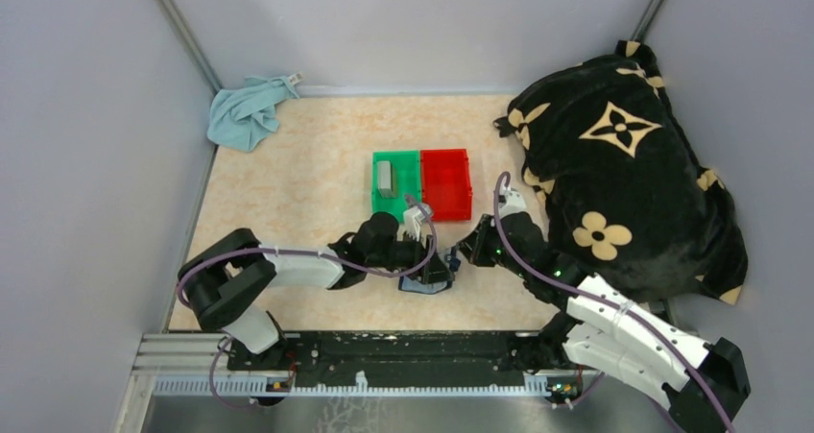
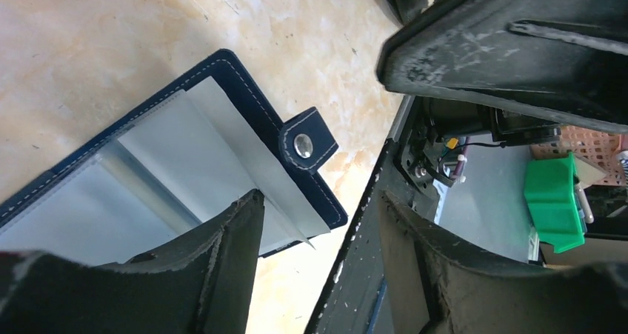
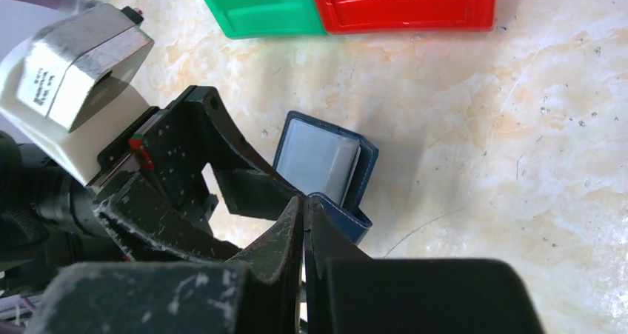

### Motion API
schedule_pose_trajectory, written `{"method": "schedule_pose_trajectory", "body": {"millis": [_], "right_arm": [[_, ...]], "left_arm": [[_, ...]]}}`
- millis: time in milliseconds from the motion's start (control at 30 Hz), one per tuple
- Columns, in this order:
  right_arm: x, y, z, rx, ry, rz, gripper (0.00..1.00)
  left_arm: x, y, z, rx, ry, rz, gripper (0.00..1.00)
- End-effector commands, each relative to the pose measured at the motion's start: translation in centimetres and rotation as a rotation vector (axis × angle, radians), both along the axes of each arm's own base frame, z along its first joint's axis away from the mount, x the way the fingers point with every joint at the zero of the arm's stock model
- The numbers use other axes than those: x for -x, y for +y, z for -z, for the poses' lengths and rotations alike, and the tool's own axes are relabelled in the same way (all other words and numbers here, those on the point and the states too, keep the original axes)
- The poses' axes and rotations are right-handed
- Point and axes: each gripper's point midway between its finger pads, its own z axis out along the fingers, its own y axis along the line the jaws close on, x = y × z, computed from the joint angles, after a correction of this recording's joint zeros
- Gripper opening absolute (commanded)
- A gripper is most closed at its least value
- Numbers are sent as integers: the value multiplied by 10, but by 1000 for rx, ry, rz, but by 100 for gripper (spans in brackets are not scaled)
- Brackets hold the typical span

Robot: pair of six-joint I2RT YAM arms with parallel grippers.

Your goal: Take the credit cards out of the card holder

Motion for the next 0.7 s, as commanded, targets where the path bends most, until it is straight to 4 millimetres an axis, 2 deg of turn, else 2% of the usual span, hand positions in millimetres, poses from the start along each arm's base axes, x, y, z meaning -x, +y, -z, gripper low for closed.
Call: {"method": "schedule_pose_trajectory", "body": {"millis": [0,100,267,433,667], "right_arm": [[-11,10,-22,-45,-58,7,0],[-11,13,-13,-43,-36,0,0],[-10,22,-2,-60,-16,-34,3],[-10,29,10,-46,13,-58,4],[-5,33,45,-29,97,-70,3]], "left_arm": [[10,-6,-13,25,-26,51,64],[14,-6,-4,22,-4,56,68],[21,-12,-4,60,14,89,83],[25,-18,1,62,24,124,92],[25,-19,1,69,27,118,95]]}}
